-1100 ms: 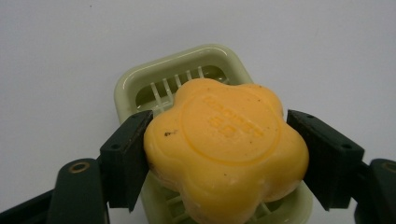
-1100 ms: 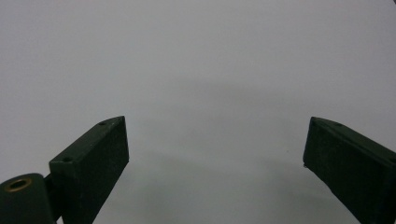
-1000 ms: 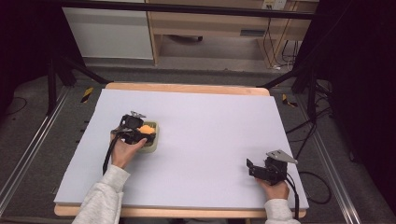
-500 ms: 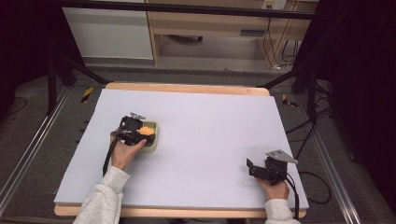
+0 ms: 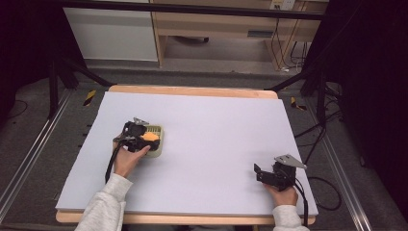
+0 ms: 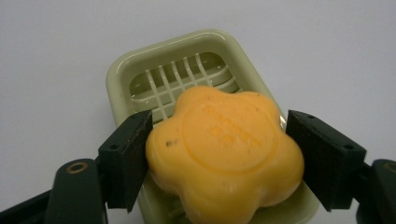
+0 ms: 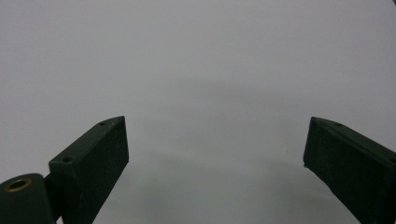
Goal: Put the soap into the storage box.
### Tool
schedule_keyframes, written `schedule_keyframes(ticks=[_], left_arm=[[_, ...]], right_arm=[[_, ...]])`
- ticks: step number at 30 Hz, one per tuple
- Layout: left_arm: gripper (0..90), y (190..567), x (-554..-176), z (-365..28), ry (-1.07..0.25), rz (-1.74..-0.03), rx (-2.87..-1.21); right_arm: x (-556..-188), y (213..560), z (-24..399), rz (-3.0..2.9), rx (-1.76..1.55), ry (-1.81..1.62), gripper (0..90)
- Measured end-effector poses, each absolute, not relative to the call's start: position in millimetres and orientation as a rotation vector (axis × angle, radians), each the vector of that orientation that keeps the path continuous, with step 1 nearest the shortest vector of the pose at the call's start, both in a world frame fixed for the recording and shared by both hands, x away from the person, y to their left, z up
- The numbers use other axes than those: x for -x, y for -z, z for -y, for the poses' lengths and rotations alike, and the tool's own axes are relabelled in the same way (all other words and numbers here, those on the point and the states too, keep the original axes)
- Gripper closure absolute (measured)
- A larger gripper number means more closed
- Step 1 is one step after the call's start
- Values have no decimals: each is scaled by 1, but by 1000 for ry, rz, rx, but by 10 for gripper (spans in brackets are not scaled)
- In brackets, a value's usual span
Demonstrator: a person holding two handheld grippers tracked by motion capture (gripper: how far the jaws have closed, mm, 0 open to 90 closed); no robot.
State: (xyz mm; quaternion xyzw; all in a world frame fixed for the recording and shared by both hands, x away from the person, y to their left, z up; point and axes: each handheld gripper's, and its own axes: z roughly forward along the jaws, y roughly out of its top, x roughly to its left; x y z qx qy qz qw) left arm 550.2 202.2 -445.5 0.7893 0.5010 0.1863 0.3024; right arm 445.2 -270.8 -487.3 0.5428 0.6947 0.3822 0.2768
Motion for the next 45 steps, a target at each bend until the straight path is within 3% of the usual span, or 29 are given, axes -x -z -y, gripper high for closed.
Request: schedule_keyframes(ticks=[18,45], left_arm=[[179,434,-539,-203,-524,-1286,-2057],[236,430,-479,-248,-576,-1216,-1914]], right_arm=[[-445,487,271,-1866,-1465,-1027,72],[-445,487,273,-1851,-1476,-1048,72]])
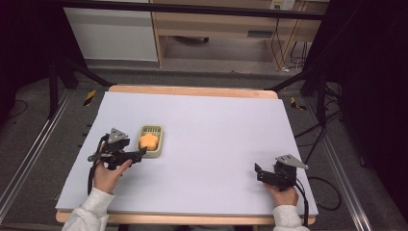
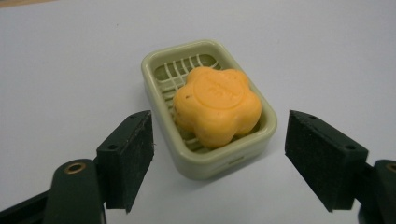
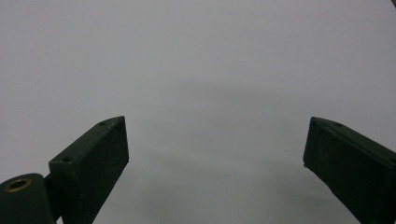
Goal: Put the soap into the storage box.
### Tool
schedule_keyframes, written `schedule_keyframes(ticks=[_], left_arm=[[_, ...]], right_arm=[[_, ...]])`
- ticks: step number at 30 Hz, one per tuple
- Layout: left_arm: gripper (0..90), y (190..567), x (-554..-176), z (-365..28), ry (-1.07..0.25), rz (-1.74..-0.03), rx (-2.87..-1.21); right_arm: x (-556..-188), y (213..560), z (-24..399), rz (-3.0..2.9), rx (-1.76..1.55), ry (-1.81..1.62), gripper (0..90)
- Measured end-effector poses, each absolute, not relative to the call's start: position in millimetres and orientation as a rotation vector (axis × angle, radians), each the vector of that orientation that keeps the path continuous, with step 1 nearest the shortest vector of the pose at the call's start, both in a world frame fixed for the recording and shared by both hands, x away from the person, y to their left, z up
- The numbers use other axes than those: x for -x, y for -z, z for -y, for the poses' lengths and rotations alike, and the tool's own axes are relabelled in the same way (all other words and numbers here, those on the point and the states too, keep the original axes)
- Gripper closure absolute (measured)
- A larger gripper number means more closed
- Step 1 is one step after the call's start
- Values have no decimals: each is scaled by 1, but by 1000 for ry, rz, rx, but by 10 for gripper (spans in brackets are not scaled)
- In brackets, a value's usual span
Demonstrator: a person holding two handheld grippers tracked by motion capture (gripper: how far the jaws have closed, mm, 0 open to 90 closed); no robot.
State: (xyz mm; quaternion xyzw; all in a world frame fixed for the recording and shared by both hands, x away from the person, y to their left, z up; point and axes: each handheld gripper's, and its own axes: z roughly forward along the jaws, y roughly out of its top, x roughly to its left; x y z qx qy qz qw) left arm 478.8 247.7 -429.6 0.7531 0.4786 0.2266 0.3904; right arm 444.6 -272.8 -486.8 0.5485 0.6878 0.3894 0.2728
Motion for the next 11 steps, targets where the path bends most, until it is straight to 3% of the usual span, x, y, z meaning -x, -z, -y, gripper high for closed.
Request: schedule_keyframes(ticks=[11], left_arm=[[226,454,-461,-273,-592,-1271,-1955]], right_arm=[[-444,487,273,-1851,-1469,-1056,71]])
